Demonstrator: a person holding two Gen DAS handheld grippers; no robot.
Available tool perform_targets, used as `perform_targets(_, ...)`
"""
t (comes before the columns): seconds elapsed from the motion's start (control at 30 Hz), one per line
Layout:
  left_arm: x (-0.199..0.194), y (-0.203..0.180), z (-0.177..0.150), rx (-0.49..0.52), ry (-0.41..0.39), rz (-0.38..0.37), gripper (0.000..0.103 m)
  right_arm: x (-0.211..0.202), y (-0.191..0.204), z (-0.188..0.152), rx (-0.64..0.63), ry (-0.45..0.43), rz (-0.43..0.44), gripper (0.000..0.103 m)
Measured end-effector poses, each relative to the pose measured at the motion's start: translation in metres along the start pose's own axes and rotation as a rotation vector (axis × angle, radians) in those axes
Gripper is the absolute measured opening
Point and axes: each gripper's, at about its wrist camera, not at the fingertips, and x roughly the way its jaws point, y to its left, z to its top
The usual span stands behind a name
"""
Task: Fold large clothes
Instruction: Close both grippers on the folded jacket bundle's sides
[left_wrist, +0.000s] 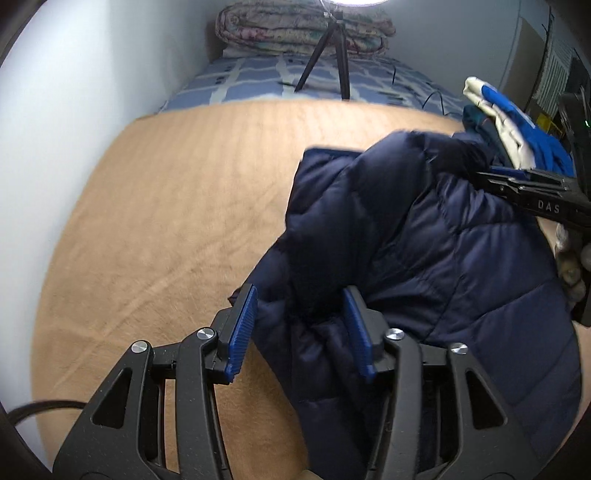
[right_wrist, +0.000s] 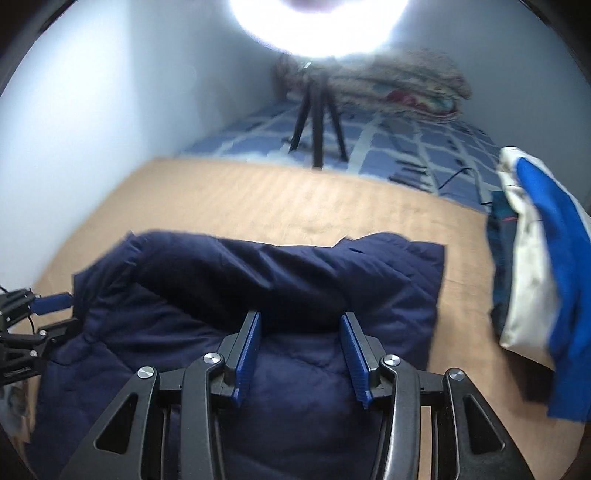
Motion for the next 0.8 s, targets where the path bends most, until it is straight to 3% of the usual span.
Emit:
perform_targets(0.1, 0.008, 0.0, -0.004, 0.036, 0.001, 0.0, 0.053, 0.015, 0.008, -0.004, -0.027, 0.027, -0.005, 0.047)
perform_targets(0.23, -0.003, 0.021, 0.003, -0.081, 0.014, -0.083, 0.056, 0.004, 0.012, -0.002, -0.077, 0.035, -0.045, 0.046)
perform_targets(0.27, -0.009, 0.028, 0.004, -0.12, 0.018, -0.12, 0.059, -0.008, 0.008, -0.003, -0.071, 0.021, -0.046, 0.054)
perform_targets(0.33, -0.017, 0.041, 0.005, -0.187, 0.026, -0.2, 0.081, -0.032, -0.004, -0.009, -0.039, -0.019, -0.025, 0.075)
perform_targets(0.4, -0.024, 0.056, 0.002, -0.257, 0.04, -0.31, 0.085, -0.058, -0.018, -0.02, -0.005, -0.064, 0.017, 0.091)
perform_targets(0.47, -0.023, 0.07, -0.001, -0.319, 0.068, -0.398, 0.085, -0.082, -0.037, -0.039, 0.047, -0.075, 0.087, 0.101)
perform_targets(0.63, 0.006, 0.104, -0.01, -0.572, 0.157, -0.598, 0.086, -0.099, -0.086, -0.087, 0.265, -0.04, 0.239, 0.103)
perform_targets(0.8, 0.03, 0.115, -0.017, -0.69, 0.167, -0.687, 0.086, -0.079, -0.115, -0.128, 0.466, 0.022, 0.362, 0.103)
